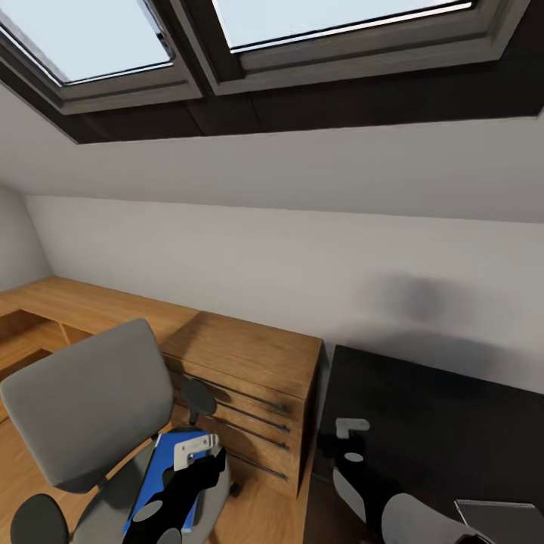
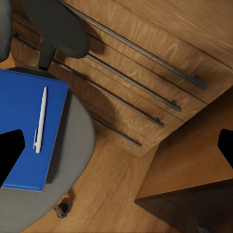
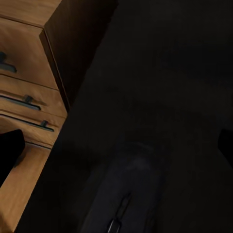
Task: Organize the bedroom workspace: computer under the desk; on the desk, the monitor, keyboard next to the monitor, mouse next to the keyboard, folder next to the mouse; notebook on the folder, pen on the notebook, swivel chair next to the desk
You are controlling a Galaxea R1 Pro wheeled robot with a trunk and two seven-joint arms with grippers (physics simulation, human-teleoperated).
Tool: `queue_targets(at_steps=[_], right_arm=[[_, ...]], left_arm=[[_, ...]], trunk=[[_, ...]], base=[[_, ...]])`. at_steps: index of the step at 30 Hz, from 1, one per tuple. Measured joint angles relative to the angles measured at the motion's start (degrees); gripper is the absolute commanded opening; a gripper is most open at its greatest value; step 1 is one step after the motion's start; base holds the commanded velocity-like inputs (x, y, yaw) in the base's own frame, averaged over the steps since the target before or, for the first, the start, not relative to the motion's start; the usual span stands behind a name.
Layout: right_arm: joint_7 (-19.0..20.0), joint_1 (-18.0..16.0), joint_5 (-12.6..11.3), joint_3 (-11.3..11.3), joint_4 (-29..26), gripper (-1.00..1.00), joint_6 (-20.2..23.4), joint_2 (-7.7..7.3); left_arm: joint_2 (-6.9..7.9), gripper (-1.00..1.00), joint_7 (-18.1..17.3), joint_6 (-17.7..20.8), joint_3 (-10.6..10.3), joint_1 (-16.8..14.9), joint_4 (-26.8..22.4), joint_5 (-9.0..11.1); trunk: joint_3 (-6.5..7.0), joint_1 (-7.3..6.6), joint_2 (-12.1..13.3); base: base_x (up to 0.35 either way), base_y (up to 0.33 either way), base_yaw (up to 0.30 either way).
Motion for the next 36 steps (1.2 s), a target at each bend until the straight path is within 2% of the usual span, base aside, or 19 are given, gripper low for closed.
queue_targets(at_steps=[9,16,25,30,36], right_arm=[[0.1,-1.2,-1.0,-0.6,0.0,1.00,4.2,-0.43],[0.1,-1.5,-3.6,-0.7,-0.2,1.00,4.8,-0.87],[0.2,-1.6,-5.0,-0.7,-0.4,1.00,7.6,-0.89],[0.2,-1.6,-6.2,-0.7,-0.4,1.00,8.3,-0.90],[0.2,-1.6,-6.7,-0.6,-0.4,1.00,8.5,-0.90]], left_arm=[[-0.21,1.00,0.1,-0.1,0.1,0.0,-0.4,0.0],[-0.26,1.00,0.2,-0.1,0.2,0.0,-0.4,0.0],[-0.26,1.00,0.2,-0.1,0.3,0.0,-0.4,0.0],[-0.26,1.00,0.2,-0.1,0.3,0.0,-0.4,0.0],[-0.26,1.00,0.2,-0.1,0.3,0.0,-0.4,0.0]], trunk=[[0.00,0.00,0.0],[-1.25,1.54,-2.8],[-2.87,3.52,-6.4],[-3.77,4.61,-8.4],[-4.85,5.93,-10.8]], base=[[0.006,0.000,0.000],[0.000,0.000,0.000],[0.000,0.000,0.000],[0.000,0.000,0.000],[0.000,0.000,0.000]])
